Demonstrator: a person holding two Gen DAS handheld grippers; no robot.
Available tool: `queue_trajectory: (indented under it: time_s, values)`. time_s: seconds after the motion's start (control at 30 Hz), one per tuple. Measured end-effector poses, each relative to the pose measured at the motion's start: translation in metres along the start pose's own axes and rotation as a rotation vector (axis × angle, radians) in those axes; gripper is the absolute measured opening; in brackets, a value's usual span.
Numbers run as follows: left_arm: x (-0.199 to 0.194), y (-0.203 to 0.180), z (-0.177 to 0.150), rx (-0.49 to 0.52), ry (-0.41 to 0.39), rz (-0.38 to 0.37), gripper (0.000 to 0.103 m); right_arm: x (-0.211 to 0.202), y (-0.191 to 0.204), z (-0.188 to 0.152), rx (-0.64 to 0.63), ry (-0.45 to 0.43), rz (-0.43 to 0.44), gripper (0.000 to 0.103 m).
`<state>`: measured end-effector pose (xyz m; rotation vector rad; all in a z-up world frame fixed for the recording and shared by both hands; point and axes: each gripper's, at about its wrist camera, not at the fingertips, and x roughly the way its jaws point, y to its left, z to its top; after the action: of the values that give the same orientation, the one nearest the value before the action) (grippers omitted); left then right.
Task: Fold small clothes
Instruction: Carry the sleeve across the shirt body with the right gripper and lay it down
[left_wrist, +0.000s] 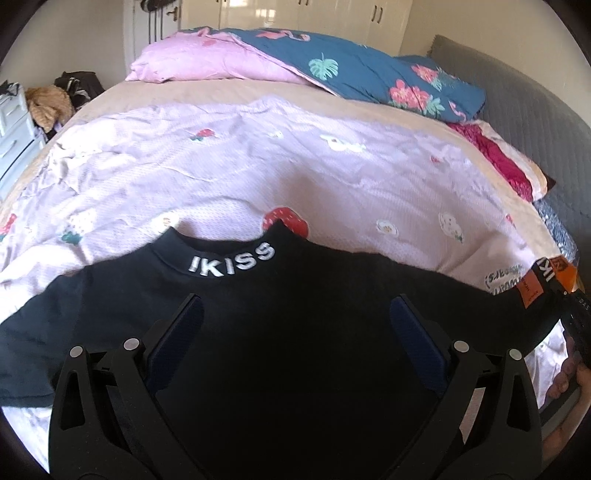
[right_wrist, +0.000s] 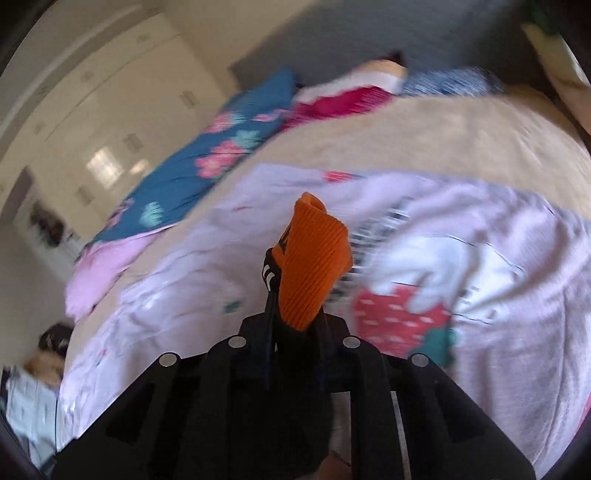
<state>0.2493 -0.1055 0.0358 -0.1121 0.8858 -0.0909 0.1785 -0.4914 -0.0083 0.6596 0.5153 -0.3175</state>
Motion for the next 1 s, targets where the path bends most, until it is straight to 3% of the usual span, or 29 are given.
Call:
queue_trajectory:
  time_s: [0.07,0.47,0.9,1.0]
  values:
    - [-0.007,0.007,0.003,-0.010,-0.013,0.008,0.095,-0.007,0.019,-0.003,-0.055,0.002,0.061,0.015]
    - [-0.039,0.063,0.004,-0.117,-0.059,0.023,0.095,-0.029,0.089,-0.022,-0.210,0.021,0.236,0.015]
    - [-0.057,0.116,-0.013,-0.232,-0.077,-0.020,0.095,-0.051,0.144,-0.049,-0.327,0.040,0.385,0.015]
    - [-0.056,0.128,-0.022,-0.258,-0.072,-0.071,0.095,-0.054,0.158,-0.059,-0.354,0.049,0.407,0.015]
